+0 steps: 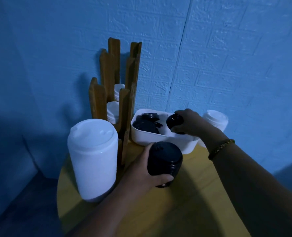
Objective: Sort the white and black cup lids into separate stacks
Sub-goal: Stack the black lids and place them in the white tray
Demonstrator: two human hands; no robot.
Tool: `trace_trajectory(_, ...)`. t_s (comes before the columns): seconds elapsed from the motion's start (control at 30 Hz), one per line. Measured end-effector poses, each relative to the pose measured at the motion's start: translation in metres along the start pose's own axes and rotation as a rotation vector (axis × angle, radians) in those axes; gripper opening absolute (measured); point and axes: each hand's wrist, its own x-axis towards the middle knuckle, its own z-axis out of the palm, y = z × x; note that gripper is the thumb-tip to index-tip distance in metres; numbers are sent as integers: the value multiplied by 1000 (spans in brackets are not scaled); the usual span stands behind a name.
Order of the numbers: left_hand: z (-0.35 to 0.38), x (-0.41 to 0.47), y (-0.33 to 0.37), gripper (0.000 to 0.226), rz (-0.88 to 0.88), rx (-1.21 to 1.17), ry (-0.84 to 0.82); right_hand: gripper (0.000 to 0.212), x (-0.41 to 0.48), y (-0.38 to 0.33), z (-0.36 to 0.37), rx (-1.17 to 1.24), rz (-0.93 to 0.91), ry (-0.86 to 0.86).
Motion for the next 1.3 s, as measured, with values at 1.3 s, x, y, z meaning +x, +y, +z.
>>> trace_trajectory(1.3,-4,-11,19,122,-53,-85,-7,53,-124,-46,8,386,-296,-168)
